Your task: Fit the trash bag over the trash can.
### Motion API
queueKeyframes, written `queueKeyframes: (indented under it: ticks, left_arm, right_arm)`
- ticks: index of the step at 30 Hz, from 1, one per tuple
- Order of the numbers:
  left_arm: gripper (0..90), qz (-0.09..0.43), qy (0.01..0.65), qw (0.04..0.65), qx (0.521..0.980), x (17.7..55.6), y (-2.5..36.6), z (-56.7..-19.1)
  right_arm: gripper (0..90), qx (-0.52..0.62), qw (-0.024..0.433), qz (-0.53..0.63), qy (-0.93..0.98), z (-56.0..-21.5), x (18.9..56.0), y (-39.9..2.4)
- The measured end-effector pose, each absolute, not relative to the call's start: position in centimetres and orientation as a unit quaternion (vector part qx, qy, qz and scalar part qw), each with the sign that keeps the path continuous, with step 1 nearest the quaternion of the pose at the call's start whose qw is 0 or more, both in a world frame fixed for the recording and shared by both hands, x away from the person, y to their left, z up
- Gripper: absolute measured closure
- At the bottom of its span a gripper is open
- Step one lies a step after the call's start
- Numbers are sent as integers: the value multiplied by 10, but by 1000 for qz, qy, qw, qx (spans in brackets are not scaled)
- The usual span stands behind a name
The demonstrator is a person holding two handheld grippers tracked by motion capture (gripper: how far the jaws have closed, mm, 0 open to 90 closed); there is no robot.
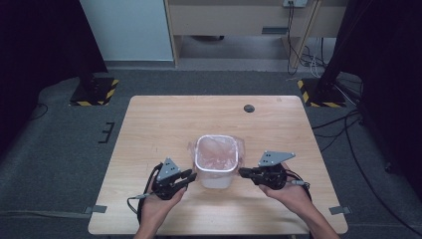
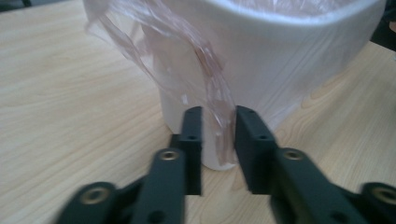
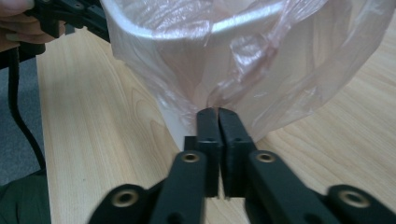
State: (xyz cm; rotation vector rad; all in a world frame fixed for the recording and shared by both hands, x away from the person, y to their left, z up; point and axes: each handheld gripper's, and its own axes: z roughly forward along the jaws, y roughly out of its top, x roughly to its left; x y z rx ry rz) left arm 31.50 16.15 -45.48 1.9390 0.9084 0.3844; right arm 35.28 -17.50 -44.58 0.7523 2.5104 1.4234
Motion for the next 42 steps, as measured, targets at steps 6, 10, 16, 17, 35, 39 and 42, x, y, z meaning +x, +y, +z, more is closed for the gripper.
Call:
queueKeyframes:
  ticks: [6,10,16,17,35,39,42]
  left_arm:
    - [497,148,357,477,790,317,163,-456]
    - [448,137,346,476,797,319,158,-459]
    - [537,132,334,475,804,318,152,-460]
    - [552,132,334,473,805,318,152,-460]
    - [872,145,330,451,816,319,148,-463]
    - [897,147,335,445,818,321,149,-465]
    - [900,146,336,439,821,322,147,-467]
  right_arm:
    - [489,253,87,494,827,-443,351,-178]
    - [387,254,93,487,831,-446,351,-173]
    - [401,258,101,475,835,-450,353,-162]
    - [441,259,99,473,836,-451,353,-161]
    - [891,248,99,460,847,-453,352,-159]
    - [892,248,101,454,850,-455,352,-159]
    - [892,249,99,453,850,-458,353,-159]
